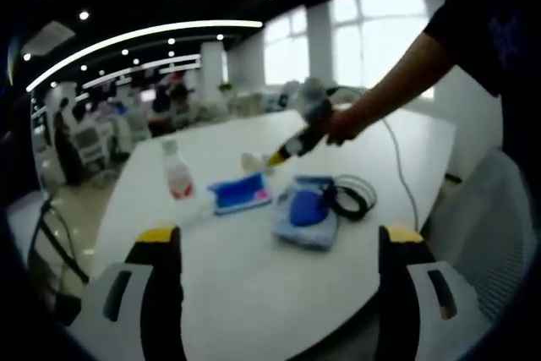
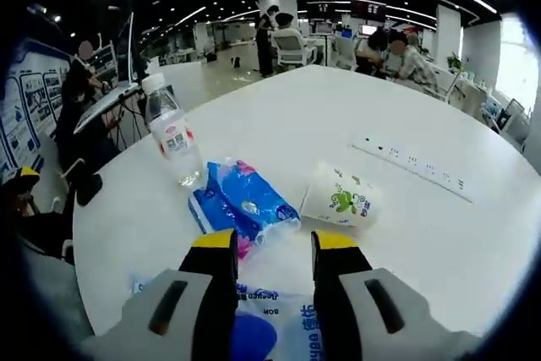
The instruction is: Arrange the tabletop items into an orderly group along one side of the table until the central work area is clear of visible clutter.
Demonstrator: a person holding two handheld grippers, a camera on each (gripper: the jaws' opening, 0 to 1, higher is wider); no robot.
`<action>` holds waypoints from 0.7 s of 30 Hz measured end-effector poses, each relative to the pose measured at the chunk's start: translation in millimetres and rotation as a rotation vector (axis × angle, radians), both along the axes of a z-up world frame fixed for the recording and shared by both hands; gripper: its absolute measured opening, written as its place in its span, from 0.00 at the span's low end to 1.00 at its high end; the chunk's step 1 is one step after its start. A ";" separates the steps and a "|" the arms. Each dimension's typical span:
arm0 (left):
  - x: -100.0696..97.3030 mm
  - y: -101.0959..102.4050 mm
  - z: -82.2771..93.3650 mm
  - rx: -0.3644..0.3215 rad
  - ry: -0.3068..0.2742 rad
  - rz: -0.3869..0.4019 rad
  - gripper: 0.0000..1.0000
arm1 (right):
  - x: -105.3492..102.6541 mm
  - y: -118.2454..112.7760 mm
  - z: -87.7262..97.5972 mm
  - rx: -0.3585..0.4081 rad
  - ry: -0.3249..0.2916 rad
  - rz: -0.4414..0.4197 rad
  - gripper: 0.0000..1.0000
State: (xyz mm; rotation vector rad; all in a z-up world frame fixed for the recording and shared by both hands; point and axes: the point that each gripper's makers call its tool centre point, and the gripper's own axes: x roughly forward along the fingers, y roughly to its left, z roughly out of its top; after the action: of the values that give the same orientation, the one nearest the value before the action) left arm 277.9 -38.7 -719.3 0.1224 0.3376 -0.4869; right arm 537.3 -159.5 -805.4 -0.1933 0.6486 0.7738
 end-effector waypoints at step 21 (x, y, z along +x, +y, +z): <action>1.2 6.6 -2.7 0.022 0.015 0.020 0.92 | 8.9 19.1 -37.2 0.013 0.169 -0.137 0.22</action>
State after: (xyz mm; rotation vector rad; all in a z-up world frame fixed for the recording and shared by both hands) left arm 279.1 -32.1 -722.0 0.1370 0.3585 -0.4643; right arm 546.2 -140.3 -842.7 -0.0709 0.8084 0.6666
